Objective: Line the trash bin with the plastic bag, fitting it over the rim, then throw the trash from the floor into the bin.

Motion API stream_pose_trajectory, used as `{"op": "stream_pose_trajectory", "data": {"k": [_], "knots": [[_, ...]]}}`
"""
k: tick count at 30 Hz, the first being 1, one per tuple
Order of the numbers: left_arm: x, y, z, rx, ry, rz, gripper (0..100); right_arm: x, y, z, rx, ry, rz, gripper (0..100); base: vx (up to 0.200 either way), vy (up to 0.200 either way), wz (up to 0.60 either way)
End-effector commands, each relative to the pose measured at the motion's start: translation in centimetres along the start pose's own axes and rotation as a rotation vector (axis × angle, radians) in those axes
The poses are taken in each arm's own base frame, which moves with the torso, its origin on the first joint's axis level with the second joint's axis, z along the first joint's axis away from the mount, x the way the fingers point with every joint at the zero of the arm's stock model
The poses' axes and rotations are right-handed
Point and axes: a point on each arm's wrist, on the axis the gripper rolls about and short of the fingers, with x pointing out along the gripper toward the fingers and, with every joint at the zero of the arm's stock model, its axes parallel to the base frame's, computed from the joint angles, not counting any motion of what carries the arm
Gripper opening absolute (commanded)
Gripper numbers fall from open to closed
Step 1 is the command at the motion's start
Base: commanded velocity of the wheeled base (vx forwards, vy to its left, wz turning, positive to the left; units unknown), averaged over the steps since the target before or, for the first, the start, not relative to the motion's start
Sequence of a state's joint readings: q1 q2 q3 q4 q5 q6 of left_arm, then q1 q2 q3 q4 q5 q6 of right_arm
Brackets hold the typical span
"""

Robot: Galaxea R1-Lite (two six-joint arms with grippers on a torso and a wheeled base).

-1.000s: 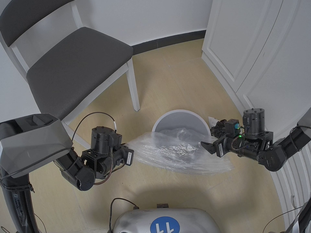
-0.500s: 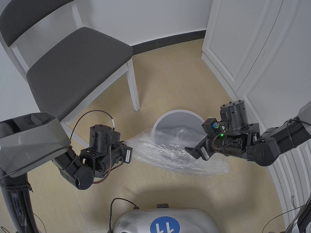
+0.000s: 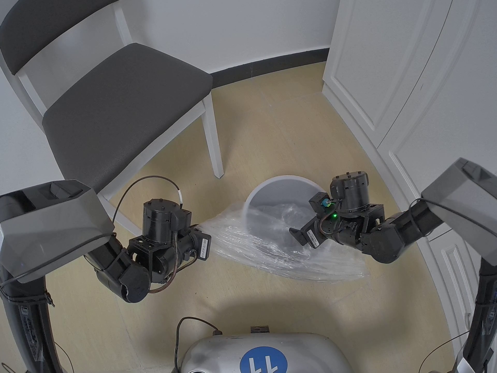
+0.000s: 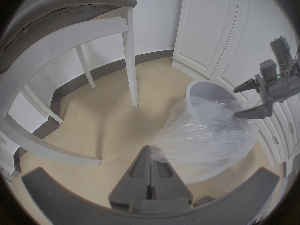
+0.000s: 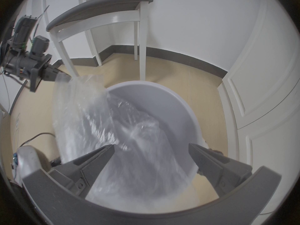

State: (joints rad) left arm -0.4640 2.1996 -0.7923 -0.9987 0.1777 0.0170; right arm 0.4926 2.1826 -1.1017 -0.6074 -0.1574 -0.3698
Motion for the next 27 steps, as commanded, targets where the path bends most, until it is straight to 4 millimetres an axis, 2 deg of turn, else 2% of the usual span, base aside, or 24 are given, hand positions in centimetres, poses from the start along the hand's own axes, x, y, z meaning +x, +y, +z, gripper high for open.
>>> {"op": "stream_pose_trajectory", "data": {"k": [1,8,13,16,21,22,24,26,27], "knots": [[0.9,-0.2,-0.7,0.001,0.006,0.001,0,5.7,1.6,-2.7,0.010,-0.001,-0.010,100,0.000,0.000,0.00],[2.1,-0.4,-1.5,0.001,0.003,0.041,0,9.6,2.6,-3.8,0.019,-0.035,-0.023,100,0.000,0.000,0.00],[3.1,-0.6,-1.9,-0.001,-0.001,0.041,0,10.7,3.0,-4.4,0.046,-0.032,-0.019,100,0.000,0.000,0.00],[3.3,-0.6,-2.0,-0.004,-0.009,0.041,0,10.9,2.9,-4.1,0.053,-0.049,-0.026,100,0.000,0.000,0.00],[3.3,-0.6,-1.9,-0.021,-0.011,0.041,0,9.9,2.0,-2.4,0.081,-0.087,-0.037,100,0.000,0.000,0.00],[3.3,-0.6,-1.9,-0.021,-0.011,0.041,0,8.8,1.5,-1.2,0.086,-0.105,-0.042,100,0.000,0.000,0.00],[3.3,-0.6,-2.0,-0.021,-0.008,0.041,0,7.6,0.9,-0.3,0.088,-0.121,-0.042,100,0.000,0.000,0.00],[3.4,-0.6,-2.2,-0.020,-0.002,0.041,0,5.5,0.0,1.2,0.091,-0.142,-0.045,100,0.000,0.000,0.00],[3.4,-0.6,-2.2,-0.020,-0.002,0.041,0,5.5,0.0,1.2,0.091,-0.142,-0.045,100,0.000,0.000,0.00]]}}
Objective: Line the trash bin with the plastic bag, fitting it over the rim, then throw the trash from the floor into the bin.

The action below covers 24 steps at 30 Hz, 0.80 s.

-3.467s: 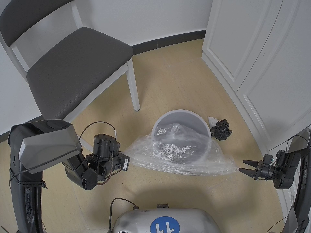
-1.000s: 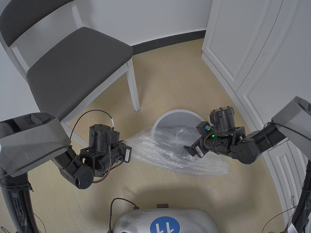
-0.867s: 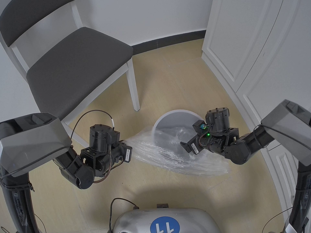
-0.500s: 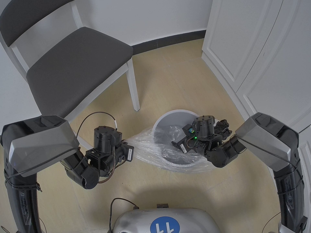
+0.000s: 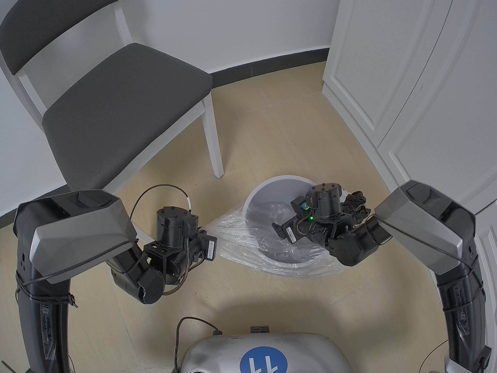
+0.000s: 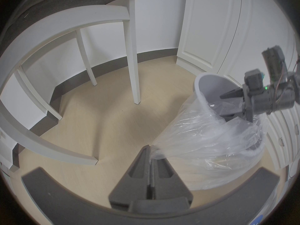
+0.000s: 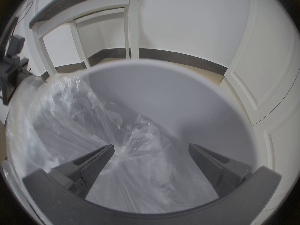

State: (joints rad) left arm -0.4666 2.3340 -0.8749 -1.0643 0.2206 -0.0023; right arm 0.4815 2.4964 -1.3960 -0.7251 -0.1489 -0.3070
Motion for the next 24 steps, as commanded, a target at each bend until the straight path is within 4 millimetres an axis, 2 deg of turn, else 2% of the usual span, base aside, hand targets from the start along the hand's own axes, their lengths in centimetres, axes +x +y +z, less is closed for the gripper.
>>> {"op": "stream_pose_trajectory", "data": {"k": [1,6,9,12,16,19,24], "knots": [[0.3,-0.1,-0.6,0.003,0.016,0.001,0,-4.3,-2.0,4.1,0.011,-0.059,-0.009,100,0.000,0.000,0.00],[0.5,0.0,-0.9,0.004,0.023,0.007,0,-6.5,-5.1,5.0,0.071,-0.079,-0.029,100,0.000,0.000,0.00],[0.5,0.0,-0.9,0.005,0.026,0.007,0,-8.0,-5.5,5.6,0.160,-0.089,-0.015,100,0.000,0.000,0.00],[0.7,-0.1,-1.0,0.005,0.028,0.008,0,-10.0,-5.0,5.7,0.172,-0.075,0.009,100,0.000,0.000,0.00],[0.7,-0.1,-1.1,0.006,0.032,0.008,0,-12.4,-1.9,4.6,0.131,-0.024,0.089,100,0.000,0.000,0.00],[0.6,-0.1,-1.0,0.005,0.029,0.008,0,-13.2,0.0,3.3,0.071,0.018,0.138,100,0.000,0.000,0.00],[0.6,0.1,-0.9,0.003,0.025,0.011,0,-13.3,0.7,2.1,-0.022,0.051,0.160,100,0.000,0.000,0.00]]}}
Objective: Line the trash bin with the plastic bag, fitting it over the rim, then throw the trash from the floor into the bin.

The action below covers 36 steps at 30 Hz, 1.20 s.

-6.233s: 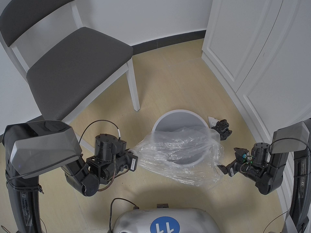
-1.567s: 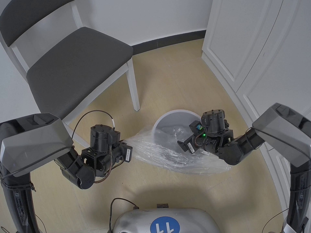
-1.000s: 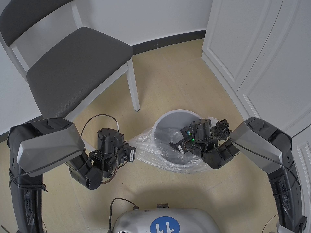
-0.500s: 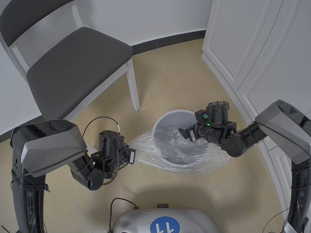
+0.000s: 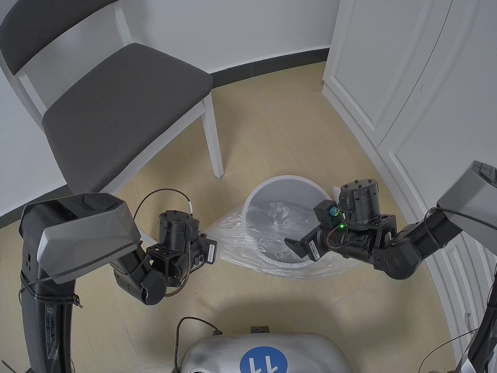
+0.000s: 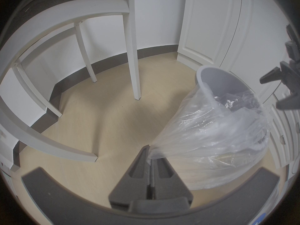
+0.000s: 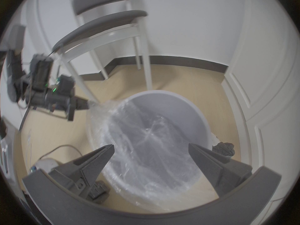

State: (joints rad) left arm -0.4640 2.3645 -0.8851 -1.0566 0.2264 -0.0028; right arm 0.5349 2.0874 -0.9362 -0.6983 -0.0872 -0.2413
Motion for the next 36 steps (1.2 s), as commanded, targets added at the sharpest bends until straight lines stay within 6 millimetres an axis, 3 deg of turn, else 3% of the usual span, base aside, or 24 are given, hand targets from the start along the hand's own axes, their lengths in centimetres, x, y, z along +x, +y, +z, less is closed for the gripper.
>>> {"op": "stream_pose_trajectory", "data": {"k": [1,12,19,30,31,36], "knots": [[0.0,0.1,0.1,-0.002,-0.002,0.003,0,-1.1,1.2,-0.4,-0.060,0.013,0.032,100,0.000,0.000,0.00],[0.0,0.3,0.2,-0.003,-0.006,0.008,0,0.1,1.6,-2.0,-0.069,0.064,0.070,100,0.000,0.000,0.00],[0.0,0.4,0.3,-0.004,-0.009,0.010,0,2.2,0.7,-3.1,-0.092,0.091,0.047,100,0.000,0.000,0.00],[-0.1,0.3,0.4,-0.005,-0.015,0.008,0,4.9,1.2,-3.5,-0.105,0.092,0.035,100,0.000,0.000,0.00],[-0.1,0.3,0.5,-0.005,-0.017,0.008,0,5.3,1.0,-3.3,-0.103,0.080,0.025,0,0.000,0.000,0.00],[-0.1,0.4,0.5,-0.007,-0.020,0.010,0,5.8,0.2,-1.7,-0.089,0.025,-0.002,0,0.000,0.000,0.00]]}}
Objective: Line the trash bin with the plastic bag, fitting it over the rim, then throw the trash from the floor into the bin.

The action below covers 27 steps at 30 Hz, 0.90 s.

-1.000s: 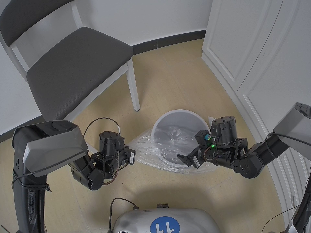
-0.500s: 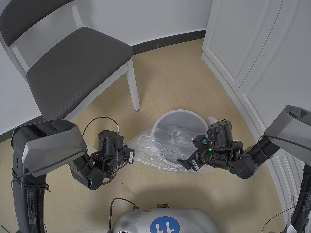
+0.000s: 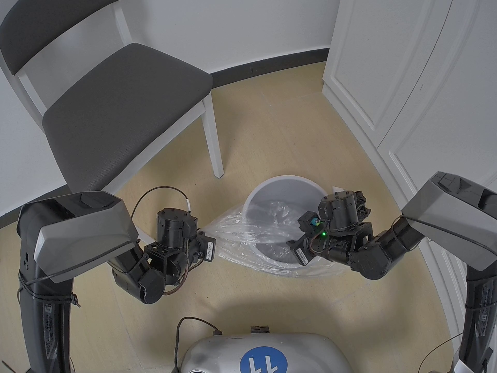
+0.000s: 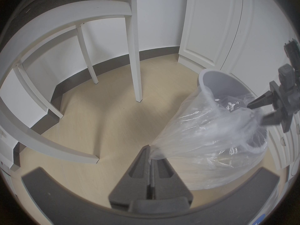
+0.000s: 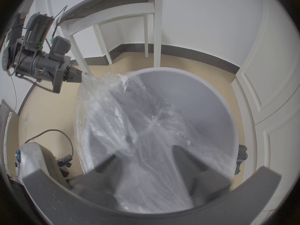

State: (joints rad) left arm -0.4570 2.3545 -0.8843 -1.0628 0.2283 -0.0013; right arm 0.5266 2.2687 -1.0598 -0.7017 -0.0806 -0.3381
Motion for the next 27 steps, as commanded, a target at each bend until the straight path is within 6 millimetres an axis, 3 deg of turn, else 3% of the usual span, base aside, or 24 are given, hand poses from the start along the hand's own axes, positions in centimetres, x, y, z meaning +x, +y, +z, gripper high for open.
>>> {"op": "stream_pose_trajectory", "data": {"k": [1,4,11,20,27], "knots": [[0.0,0.1,0.1,-0.002,-0.005,0.002,0,0.8,-0.5,0.6,0.009,-0.027,-0.018,0,0.000,0.000,0.00],[0.0,0.1,0.3,-0.005,-0.011,0.002,0,0.4,-2.2,3.1,0.022,-0.112,-0.064,0,0.000,0.000,0.00],[0.6,-0.3,1.5,-0.049,-0.061,-0.001,0,1.4,-6.1,6.2,0.053,-0.226,-0.159,0,0.000,0.000,0.00],[1.2,-1.4,4.4,-0.196,-0.169,0.025,0,4.9,-7.6,7.1,0.170,-0.309,-0.234,0,0.000,0.000,0.00],[1.0,-3.2,5.3,-0.263,-0.204,-0.022,0,5.5,-9.6,7.1,0.203,-0.343,-0.296,0,0.000,0.000,0.00]]}}
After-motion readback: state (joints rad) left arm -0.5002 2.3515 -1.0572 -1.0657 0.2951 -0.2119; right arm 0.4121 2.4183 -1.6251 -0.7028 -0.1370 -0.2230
